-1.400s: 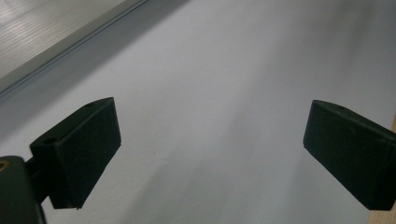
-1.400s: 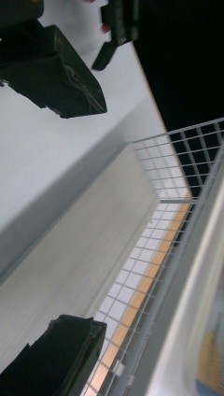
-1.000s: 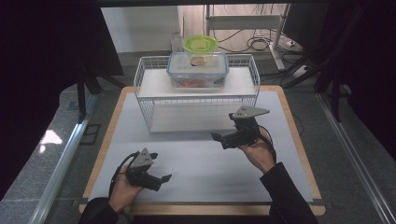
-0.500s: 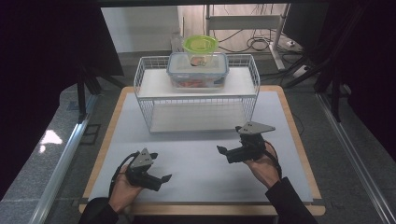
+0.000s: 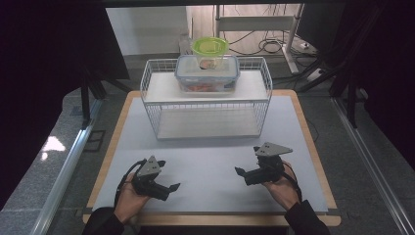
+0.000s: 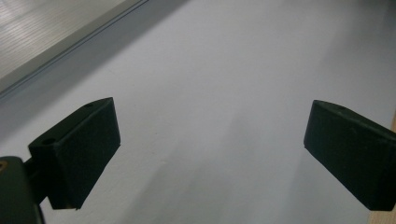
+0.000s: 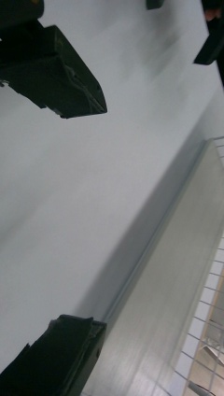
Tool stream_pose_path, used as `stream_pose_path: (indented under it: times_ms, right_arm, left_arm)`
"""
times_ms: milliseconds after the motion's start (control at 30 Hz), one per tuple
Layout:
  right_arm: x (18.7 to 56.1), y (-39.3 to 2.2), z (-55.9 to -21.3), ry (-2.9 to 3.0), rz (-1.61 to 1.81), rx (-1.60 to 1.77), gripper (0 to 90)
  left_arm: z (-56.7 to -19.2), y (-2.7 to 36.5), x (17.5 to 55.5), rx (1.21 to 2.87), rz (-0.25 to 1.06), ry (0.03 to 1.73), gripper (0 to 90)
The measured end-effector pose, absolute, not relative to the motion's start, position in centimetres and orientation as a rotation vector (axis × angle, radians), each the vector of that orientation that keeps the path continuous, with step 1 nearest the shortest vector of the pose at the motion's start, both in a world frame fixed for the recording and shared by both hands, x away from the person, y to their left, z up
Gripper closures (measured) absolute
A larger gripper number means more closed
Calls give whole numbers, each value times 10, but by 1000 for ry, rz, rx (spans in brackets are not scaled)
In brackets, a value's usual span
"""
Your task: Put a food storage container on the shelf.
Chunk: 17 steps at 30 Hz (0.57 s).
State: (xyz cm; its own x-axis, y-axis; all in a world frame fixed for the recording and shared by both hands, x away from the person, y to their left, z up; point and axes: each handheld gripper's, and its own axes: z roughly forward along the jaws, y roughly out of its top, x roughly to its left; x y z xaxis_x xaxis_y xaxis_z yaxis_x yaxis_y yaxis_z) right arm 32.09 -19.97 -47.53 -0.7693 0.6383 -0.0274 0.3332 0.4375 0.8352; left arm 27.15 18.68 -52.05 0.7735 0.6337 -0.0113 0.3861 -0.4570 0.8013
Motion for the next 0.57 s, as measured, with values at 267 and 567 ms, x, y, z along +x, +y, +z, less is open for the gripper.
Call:
stream_pose_path:
  times_ms: [267,567]
  right_arm:
    - [317,-208,-493,2396,1180,863,0]
    - [317,-208,-506,2450,1111,892,0]
  left_arm:
    - [-521,186,271,2108,368,757,36]
    - [-521,186,272,2110,372,758,36]
